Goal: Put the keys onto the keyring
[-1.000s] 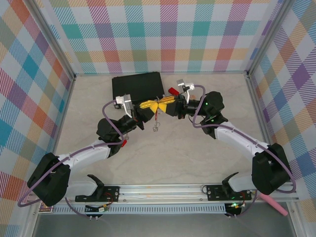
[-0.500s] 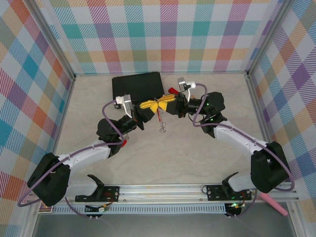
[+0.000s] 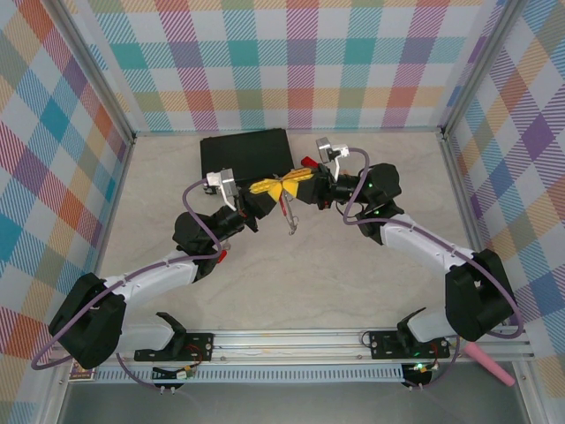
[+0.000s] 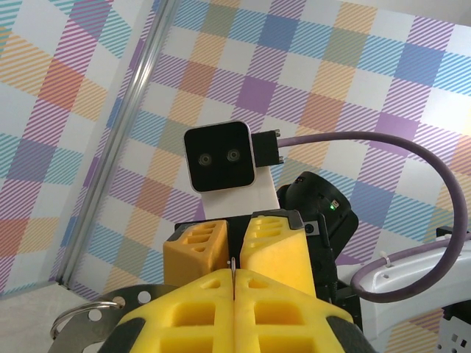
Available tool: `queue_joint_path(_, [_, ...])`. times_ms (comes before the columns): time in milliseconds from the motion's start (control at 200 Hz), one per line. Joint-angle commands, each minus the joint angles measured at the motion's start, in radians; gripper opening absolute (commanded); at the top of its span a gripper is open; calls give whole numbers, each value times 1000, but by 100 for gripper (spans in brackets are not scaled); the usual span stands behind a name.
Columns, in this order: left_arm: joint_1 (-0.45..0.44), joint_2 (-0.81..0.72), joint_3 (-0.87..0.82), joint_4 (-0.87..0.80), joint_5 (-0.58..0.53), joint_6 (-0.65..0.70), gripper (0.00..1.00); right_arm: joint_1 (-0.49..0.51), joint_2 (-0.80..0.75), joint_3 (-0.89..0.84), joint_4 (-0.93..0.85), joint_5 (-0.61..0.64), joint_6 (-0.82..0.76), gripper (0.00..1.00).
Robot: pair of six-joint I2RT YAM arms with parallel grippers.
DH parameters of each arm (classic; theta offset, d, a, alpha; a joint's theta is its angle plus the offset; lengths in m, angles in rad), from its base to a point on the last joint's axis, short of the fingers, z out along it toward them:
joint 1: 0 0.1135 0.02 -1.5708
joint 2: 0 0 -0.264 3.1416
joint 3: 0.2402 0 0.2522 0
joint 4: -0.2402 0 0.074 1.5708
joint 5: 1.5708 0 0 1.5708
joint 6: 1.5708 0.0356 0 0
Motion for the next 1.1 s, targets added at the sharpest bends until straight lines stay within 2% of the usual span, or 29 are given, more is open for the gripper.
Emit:
queue_joint_path(0, [-13, -2, 29, 61, 11, -9, 0, -2, 13, 10, 20, -19, 6, 17])
queue_joint_path(120, [-13, -4, 28, 61, 5, -3, 0, -4, 8, 1, 8, -18, -3, 21])
queue_joint_path(850, [-13, -2, 21, 58, -5, 6, 0, -5, -18, -27, -14, -15, -20, 22])
queue_joint_path(1095, [-13, 11, 30, 58, 13, -5, 0, -4, -16, -16, -19, -21, -19, 14])
